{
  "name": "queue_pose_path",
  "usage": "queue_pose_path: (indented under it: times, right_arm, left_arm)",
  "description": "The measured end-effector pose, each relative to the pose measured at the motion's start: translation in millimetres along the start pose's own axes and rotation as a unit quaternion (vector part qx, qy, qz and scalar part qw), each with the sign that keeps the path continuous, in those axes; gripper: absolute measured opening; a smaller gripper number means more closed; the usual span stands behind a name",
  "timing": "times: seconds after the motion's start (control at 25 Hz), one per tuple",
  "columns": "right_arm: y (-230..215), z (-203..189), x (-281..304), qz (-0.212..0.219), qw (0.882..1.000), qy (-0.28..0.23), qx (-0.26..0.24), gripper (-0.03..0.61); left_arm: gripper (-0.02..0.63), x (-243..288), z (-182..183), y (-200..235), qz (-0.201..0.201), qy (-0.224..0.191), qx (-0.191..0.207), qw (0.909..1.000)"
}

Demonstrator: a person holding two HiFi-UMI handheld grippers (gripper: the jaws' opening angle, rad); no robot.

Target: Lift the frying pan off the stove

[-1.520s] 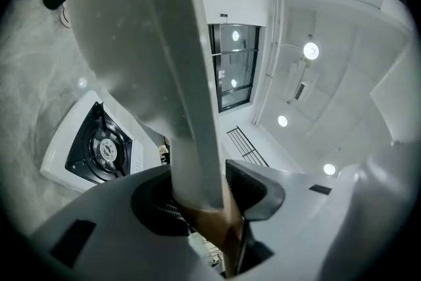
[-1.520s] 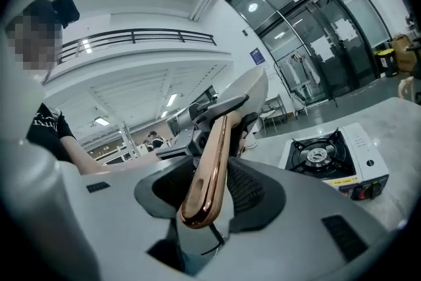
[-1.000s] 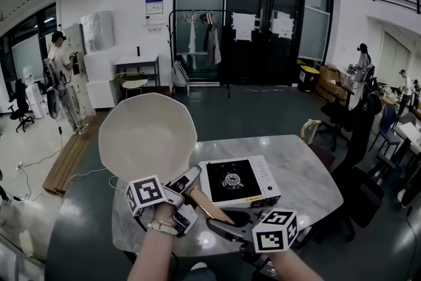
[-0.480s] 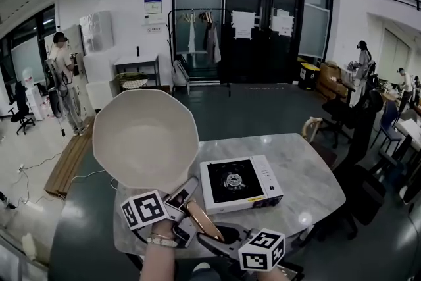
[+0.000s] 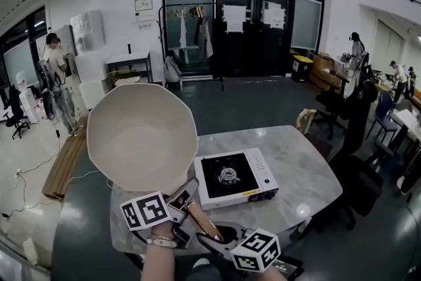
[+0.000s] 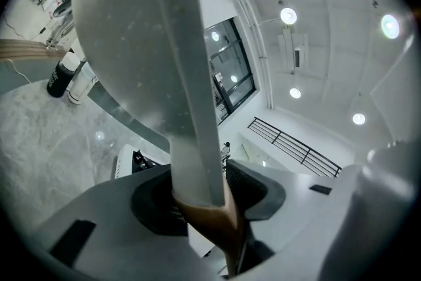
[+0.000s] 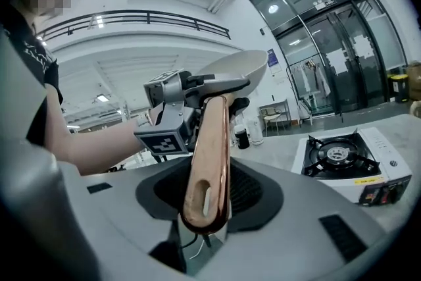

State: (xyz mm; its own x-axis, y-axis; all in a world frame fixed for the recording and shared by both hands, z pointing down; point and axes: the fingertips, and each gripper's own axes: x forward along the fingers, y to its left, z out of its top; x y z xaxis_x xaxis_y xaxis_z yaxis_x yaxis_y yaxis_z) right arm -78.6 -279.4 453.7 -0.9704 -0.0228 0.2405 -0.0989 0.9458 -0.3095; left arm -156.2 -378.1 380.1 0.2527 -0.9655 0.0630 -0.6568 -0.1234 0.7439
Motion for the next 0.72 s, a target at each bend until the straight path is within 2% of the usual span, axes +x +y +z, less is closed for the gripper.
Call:
queue_pose_path:
  times: [0.4, 0.6, 0.72]
  right_arm:
    - [9.7, 1.8, -1.0, 0.006, 1.0, -0.008, 0.002, 0.143]
    - [13.4, -1.4, -0.6, 0.003, 1.0, -0.007, -0.016, 0.107]
    - [15.0, -5.4, 2.0, -0.011, 0.999, 0.011, -0.045, 0.054]
  left_arm:
    - [0.181, -2.5, 0.2, -5.8, -0.008, -0.003, -0.02, 0.9998]
    - [0.184, -2.7, -3.6, -6.9, -0.016, -0.004, -0.039, 0.9991]
    - [0.189, -2.7, -3.2, -8.7, -0.017, -0.005, -0.043, 0.9989]
